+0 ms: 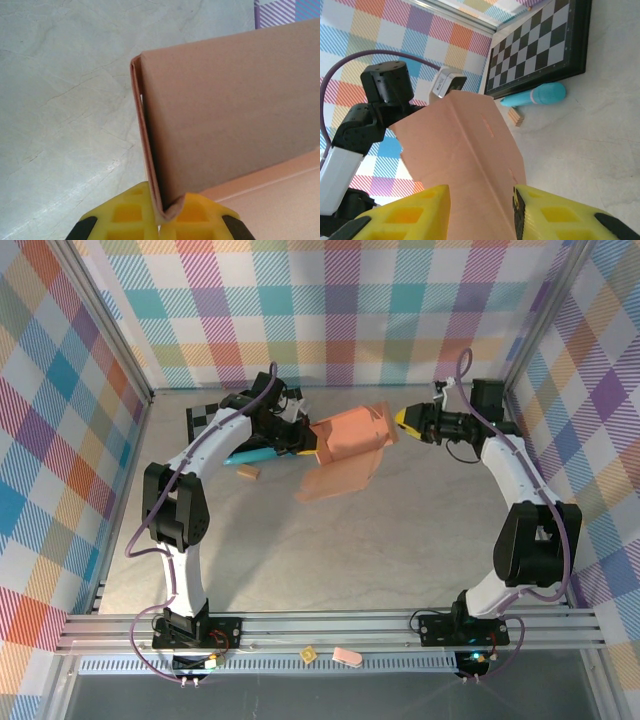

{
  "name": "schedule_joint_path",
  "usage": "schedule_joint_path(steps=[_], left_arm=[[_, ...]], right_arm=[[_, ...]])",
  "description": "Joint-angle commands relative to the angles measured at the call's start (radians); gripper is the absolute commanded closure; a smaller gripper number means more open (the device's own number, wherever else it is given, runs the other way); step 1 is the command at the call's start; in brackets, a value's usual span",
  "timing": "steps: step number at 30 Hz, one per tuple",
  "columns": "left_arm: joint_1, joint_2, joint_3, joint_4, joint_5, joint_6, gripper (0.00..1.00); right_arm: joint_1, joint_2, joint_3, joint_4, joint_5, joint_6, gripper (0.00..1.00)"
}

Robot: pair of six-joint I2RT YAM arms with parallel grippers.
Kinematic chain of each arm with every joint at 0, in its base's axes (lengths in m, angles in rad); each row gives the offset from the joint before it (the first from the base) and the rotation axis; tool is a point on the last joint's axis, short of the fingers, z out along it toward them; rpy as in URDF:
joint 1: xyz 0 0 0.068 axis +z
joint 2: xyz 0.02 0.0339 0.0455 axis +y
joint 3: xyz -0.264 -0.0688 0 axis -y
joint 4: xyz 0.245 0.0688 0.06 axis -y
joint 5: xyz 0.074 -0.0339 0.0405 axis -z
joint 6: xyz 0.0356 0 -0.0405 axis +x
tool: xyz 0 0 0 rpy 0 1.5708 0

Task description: Fold the paper box

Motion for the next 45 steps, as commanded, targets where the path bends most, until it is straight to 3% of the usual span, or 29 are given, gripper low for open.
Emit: schedule_joint_path(steps=[1,11,17,24,35,45], left_arm=[[0.0,0.013,-0.005,0.006,0.03,-0.004,1.0],[-0.007,0.015,-0.005,0.005,0.026,-0.013,1.0],[-0.008,0.01,-0.003,0.002,0.021,-0.013,1.0],[-0.008,0.004,-0.013,-0.002,0.019,-0.013,1.0],[-0.008,0.004,-0.016,0.004,0.026,-0.021,1.0],[-0.009,0.01,-0.012,0.014,0.03,-0.033,1.0]], right_arm=[[0.018,0.012,0.041,-0.03,-0.027,-0.061,0.62],[0.049,0.023,0.076,-0.091,0.002,-0.118,0.63],[0.073,0.025,0.119,-0.182,0.102,-0.199,0.62],[0.024,-0.055,0.115,-0.109,0.189,-0.148,0.6],[0.009,0.044,0.097,-0.055,0.049,-0.105,0.53],[0.047,0.081,0.128,-0.081,0.001,-0.129,0.54]])
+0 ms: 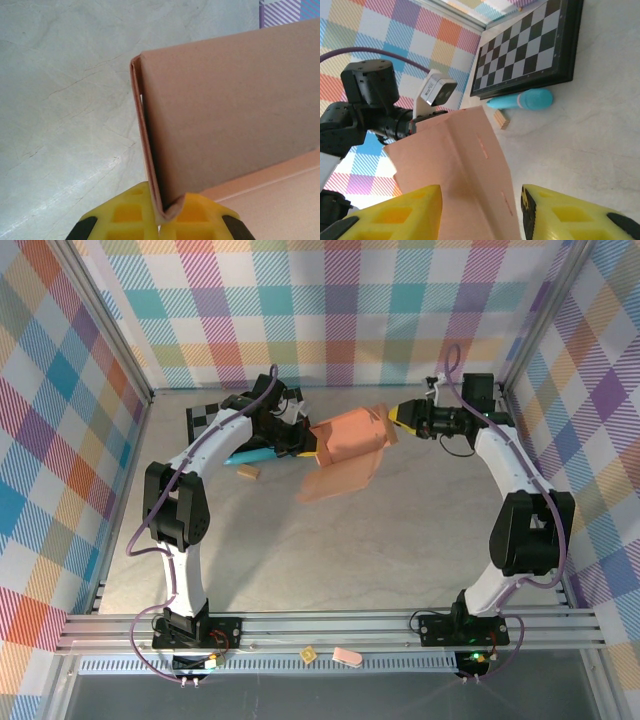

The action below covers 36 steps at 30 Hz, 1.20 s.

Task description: Fold the paper box

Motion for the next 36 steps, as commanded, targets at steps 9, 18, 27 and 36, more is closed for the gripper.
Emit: schedule_joint_path(steps=[9,18,27,36], left_arm=[[-0.008,0.007,0.0,0.015,0.026,-0.019,1.0],[-0.02,0.011,0.009,-0.003,-0.011,-0.013,1.0],[-0.038,0.017,0.012,-0.005,-0.031,-0.023,1.0],[-0.048,0.014,0.022,-0.017,-0.045,-0.02,1.0]], right_arm=[[0.06,0.004,0.08,-0.103,0.017,-0.099,0.55],[0.097,0.002,0.108,-0.16,0.08,-0.151,0.55],[0.159,0.023,0.164,-0.273,0.192,-0.232,0.6],[0.246,0.033,0.197,-0.377,0.558,-0.318,0.59]])
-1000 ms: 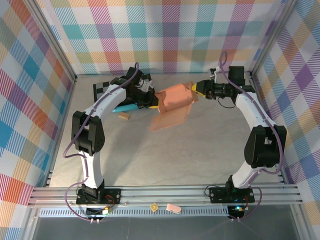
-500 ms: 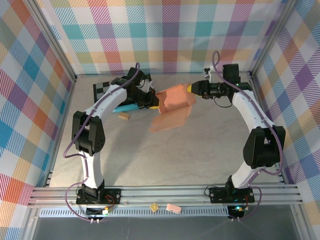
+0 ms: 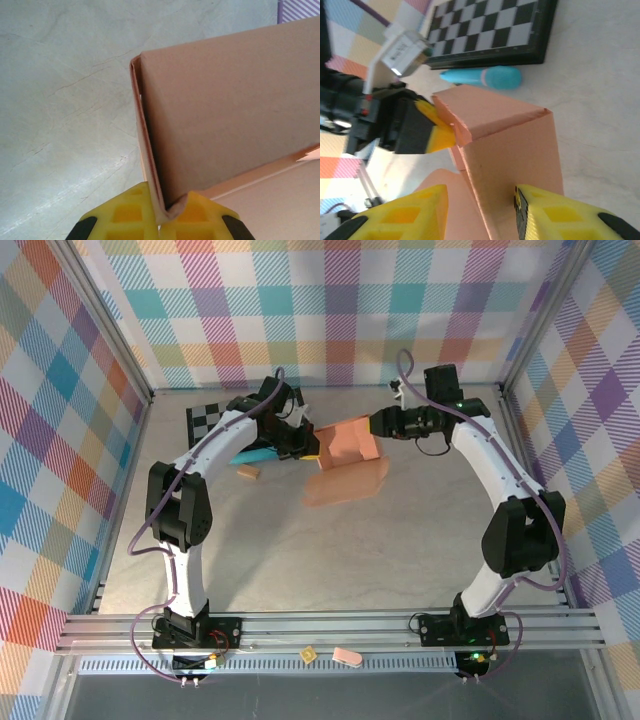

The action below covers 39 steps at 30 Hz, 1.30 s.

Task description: Fold the paper box

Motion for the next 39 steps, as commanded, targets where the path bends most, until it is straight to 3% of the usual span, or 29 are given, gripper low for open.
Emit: schedule_joint_path(steps=[1,12,27,33,36,39], left_arm=[[-0.015,0.009,0.022,-0.011,0.021,-0.005,1.0],[-0.029,0.02,0.046,-0.043,0.006,0.014,1.0],[-0.067,0.05,0.114,-0.089,-0.042,0.009,1.0],[-0.075,0.057,0.125,-0.097,-0.054,0.003,1.0],[-0.078,0.058,0.129,-0.096,-0.054,0.001,1.0],[-0.078,0.062,0.132,-0.097,-0.053,0.001,1.0]], right_arm=[[0.049,0.021,0.033,-0.08,0.196,-0.075,0.59],[0.152,0.064,0.05,-0.129,0.546,-0.118,0.57],[0.269,0.127,0.112,-0.18,0.956,-0.05,1.0],[0.29,0.16,0.151,-0.22,1.064,-0.04,1.0],[0.292,0.169,0.163,-0.232,1.089,-0.03,0.89],[0.291,0.169,0.159,-0.225,1.094,-0.033,0.88]])
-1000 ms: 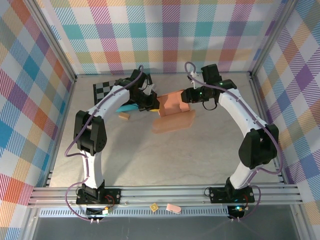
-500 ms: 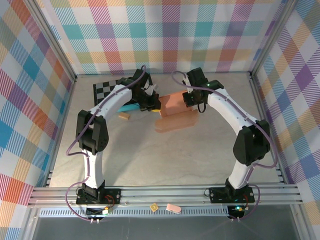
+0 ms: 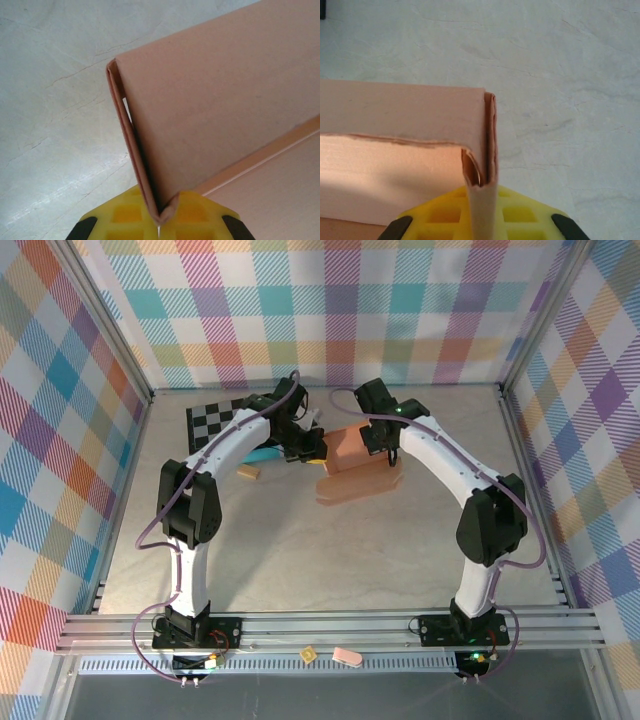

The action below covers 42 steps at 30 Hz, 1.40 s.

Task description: Fold the paper box

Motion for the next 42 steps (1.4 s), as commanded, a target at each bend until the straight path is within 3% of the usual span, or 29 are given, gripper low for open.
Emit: schedule_joint_path(steps=[1,6,14,30,42], left_arm=[[-0.02,0.002,0.04,-0.009,0.034,0.009,1.0],[-0.02,0.002,0.04,-0.011,0.032,0.012,1.0],[-0.02,0.004,0.045,-0.009,0.034,0.009,1.0],[-0.033,-0.009,-0.014,0.089,-0.008,-0.093,1.0],[-0.079,-0.014,-0.231,0.274,-0.126,-0.217,0.94]], right_arm=[[0.005,0.023,0.025,-0.023,0.049,0.0,0.9],[0.012,0.033,0.031,-0.034,0.11,-0.003,1.0],[0.035,0.045,0.027,-0.042,0.205,-0.011,1.0],[0.04,0.046,0.039,-0.084,0.09,0.031,1.0],[0.041,0.026,-0.169,-0.049,-0.036,0.175,1.0]])
